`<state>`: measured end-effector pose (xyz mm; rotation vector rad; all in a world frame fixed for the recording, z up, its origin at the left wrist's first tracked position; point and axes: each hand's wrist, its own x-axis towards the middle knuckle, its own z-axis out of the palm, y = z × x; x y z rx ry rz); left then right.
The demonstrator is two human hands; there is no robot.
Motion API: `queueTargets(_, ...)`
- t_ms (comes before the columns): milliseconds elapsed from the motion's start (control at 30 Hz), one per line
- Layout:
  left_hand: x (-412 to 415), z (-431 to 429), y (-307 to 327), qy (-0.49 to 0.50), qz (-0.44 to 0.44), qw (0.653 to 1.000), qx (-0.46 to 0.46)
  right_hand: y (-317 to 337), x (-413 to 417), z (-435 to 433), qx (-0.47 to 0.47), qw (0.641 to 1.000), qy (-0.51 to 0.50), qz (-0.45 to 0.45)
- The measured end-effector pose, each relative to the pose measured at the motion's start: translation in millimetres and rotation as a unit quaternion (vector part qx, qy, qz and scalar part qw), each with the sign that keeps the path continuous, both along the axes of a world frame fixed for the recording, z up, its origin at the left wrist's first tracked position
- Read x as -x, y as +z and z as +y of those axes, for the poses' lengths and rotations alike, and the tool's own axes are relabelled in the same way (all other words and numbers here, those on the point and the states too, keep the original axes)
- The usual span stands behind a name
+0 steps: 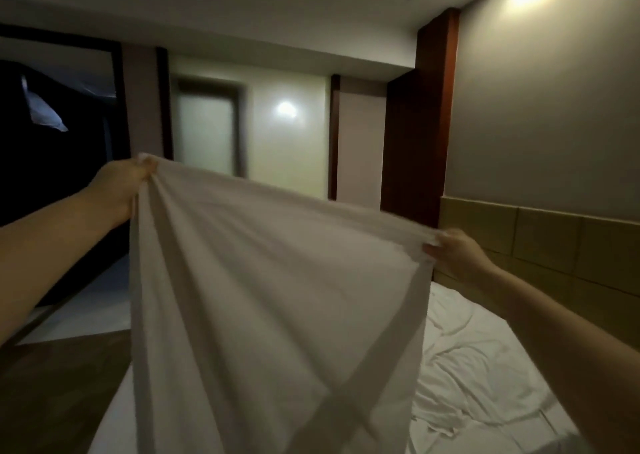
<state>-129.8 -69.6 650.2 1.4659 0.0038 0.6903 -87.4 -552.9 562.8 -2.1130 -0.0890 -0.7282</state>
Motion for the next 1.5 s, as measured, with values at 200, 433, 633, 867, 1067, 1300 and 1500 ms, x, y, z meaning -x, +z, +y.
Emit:
queueTargets(200, 0, 18, 45, -0.013, -0.084, 0.992, 0.092, 121, 16, 29, -0.121, 0.982, 0.030, -0.140)
queueTargets(433, -19, 41, 22, 0.018, 0.005, 0.999, -0.039, 128, -10, 57, 0.024, 0.998, -0.021, -0.057)
queueTargets(633, -40, 16, 50, 0.011, -0.073, 0.996, 0.052, 186, 8, 78, -0.054, 0.952, -0.086, -0.290)
queueTargets(867, -55, 17, 59, 0.100, -0.096, 0.987, -0.081, 205, 9, 69, -0.013, 0.971, -0.177, -0.163)
queueTargets(1067, -47, 36, 79, 0.194, -0.101, 0.939, -0.267, 211, 17, 70, 0.052, 0.973, -0.164, -0.155)
queueTargets(1300, -36, 42, 96, 0.206, -0.081, 0.922, -0.317, 234, 18, 56, -0.171, 0.979, -0.097, -0.059)
queueTargets(1500, -26, 52, 123, 0.173, -0.026, 0.906, -0.385, 242, 30, 51, -0.225, 0.971, -0.046, -0.062)
